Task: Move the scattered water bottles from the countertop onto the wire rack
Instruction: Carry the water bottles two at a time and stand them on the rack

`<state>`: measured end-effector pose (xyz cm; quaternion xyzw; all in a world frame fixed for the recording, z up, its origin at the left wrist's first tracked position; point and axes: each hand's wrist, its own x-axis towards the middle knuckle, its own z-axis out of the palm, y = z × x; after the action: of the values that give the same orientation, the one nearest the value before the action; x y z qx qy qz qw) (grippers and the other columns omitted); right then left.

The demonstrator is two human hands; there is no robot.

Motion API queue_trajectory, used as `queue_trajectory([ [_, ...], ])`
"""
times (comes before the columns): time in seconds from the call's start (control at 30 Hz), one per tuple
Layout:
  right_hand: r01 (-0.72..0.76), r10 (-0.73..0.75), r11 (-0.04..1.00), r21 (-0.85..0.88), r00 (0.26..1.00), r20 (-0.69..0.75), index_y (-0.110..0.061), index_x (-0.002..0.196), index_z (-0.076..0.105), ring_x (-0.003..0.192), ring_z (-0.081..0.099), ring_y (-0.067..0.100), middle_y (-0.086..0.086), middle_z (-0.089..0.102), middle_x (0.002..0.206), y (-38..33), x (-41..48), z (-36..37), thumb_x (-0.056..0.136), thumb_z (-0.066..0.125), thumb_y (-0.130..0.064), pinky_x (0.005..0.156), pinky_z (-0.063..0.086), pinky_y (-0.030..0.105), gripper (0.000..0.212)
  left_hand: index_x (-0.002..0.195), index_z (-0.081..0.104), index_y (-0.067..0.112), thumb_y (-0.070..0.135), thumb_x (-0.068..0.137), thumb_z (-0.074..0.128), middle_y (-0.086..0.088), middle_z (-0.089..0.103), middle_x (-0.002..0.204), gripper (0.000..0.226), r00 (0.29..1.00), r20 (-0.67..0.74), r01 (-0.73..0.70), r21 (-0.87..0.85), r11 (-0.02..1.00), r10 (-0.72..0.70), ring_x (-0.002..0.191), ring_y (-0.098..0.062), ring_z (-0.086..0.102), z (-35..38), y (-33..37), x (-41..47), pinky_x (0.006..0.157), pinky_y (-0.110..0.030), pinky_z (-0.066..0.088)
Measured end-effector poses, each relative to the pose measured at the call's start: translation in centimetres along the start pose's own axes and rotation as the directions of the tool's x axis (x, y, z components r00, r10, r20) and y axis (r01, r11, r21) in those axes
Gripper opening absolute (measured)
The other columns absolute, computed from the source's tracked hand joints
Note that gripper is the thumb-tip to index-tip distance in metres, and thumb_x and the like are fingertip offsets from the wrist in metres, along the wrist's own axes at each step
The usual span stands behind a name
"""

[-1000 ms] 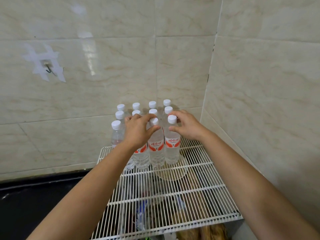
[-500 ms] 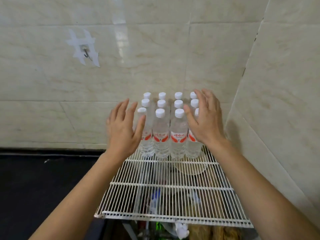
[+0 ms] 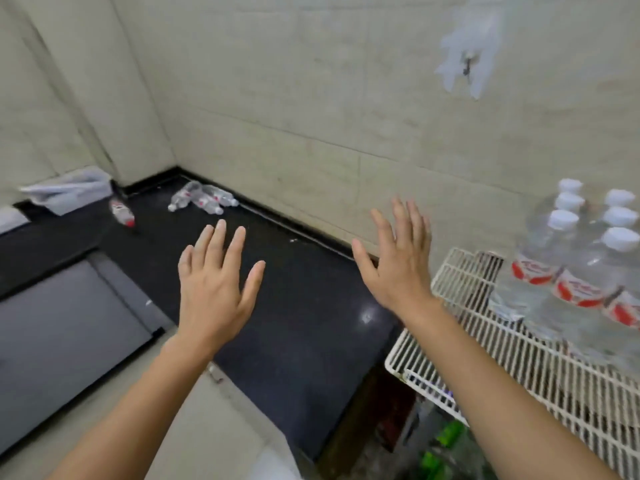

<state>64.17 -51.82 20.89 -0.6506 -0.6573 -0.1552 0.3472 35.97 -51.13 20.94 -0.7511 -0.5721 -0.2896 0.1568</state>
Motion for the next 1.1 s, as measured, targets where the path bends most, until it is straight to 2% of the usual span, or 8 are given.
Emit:
queue_trajectory([
  [0.17,0.061,-0.066,0.994,0.085,0.996,0.058,-0.016,0.149,0.044,0.153,0.015,0.037,0.016,0.025,0.164,-13.7,3.9,10.1,0.099,0.049,-0.05,0.124,0.01,0.056,0.061,0.146,0.047,0.007,0.048,0.098,0.038,-0.022,0.039,0.154,0.064,0.996,-0.006,0.085,0.067,0.994,-0.085,0.144,-0.039,0.034,-1.8,-14.8,0.4,0.112,-0.059,0.03],
  [0.27,0.123,-0.143,0.982,0.146,0.98,0.137,-0.017,0.151,0.042,0.154,0.014,0.034,0.015,0.023,0.165,-22.0,5.8,15.5,0.099,0.046,-0.051,0.124,0.011,0.055,0.062,0.145,0.048,0.006,0.049,0.097,0.037,-0.023,0.04,0.153,0.065,0.996,0.032,0.073,0.142,0.987,-0.078,0.143,-0.039,0.035,-2.5,-22.4,1.0,0.112,-0.059,0.03],
  [0.43,0.145,-0.181,0.967,0.21,0.97,0.165,-0.017,0.151,0.042,0.154,0.016,0.031,0.014,0.025,0.165,-30.3,8.0,21.8,0.099,0.048,-0.049,0.126,0.009,0.049,0.061,0.144,0.05,0.007,0.051,0.097,0.035,-0.022,0.042,0.152,0.066,0.991,0.062,0.106,0.185,0.977,-0.12,0.142,-0.038,0.037,-1.9,-31.9,4.1,0.11,-0.056,0.032],
  [0.6,0.103,-0.151,0.974,0.204,0.96,0.236,-0.018,0.151,0.042,0.154,0.017,0.031,0.014,0.026,0.164,-32.5,10.9,28.1,0.099,0.047,-0.049,0.125,0.011,0.049,0.061,0.145,0.048,0.008,0.051,0.097,0.035,-0.02,0.041,0.153,0.066,0.988,0.087,0.116,0.157,0.981,-0.131,0.143,-0.037,0.036,1.7,-37.1,7.2,0.111,-0.057,0.034],
  [0.8,0.042,-0.093,0.978,0.204,0.965,0.244,-0.016,0.149,0.045,0.153,0.021,0.032,0.016,0.031,0.162,-33.0,17.0,37.6,0.099,0.048,-0.047,0.124,0.017,0.051,0.058,0.148,0.046,0.012,0.053,0.099,0.033,-0.015,0.039,0.156,0.065,0.98,0.186,0.034,0.156,0.987,-0.063,0.145,-0.031,0.033,9.2,-43.2,13.1,0.113,-0.053,0.029],
  [0.9,-0.018,-0.038,0.982,0.188,0.956,0.289,-0.016,0.151,0.042,0.152,0.021,0.032,0.016,0.029,0.163,-33.1,19.9,41.9,0.1,0.05,-0.045,0.124,0.017,0.051,0.059,0.148,0.044,0.013,0.054,0.098,0.033,-0.014,0.038,0.156,0.065,0.965,0.25,0.036,0.169,0.985,-0.078,0.145,-0.03,0.033,12.8,-46.2,16.9,0.112,-0.053,0.032],
  [1.1,-0.059,0.015,0.994,0.093,0.905,0.424,-0.01,0.147,0.046,0.148,0.032,0.038,0.021,0.038,0.157,-32.5,26.1,49.1,0.097,0.058,-0.04,0.119,0.027,0.054,0.06,0.146,0.046,0.013,0.055,0.096,0.033,-0.017,0.04,0.155,0.067,0.926,0.372,0.024,0.128,0.991,-0.07,0.144,-0.034,0.035,20.2,-51.5,25.4,0.111,-0.053,0.036],
])
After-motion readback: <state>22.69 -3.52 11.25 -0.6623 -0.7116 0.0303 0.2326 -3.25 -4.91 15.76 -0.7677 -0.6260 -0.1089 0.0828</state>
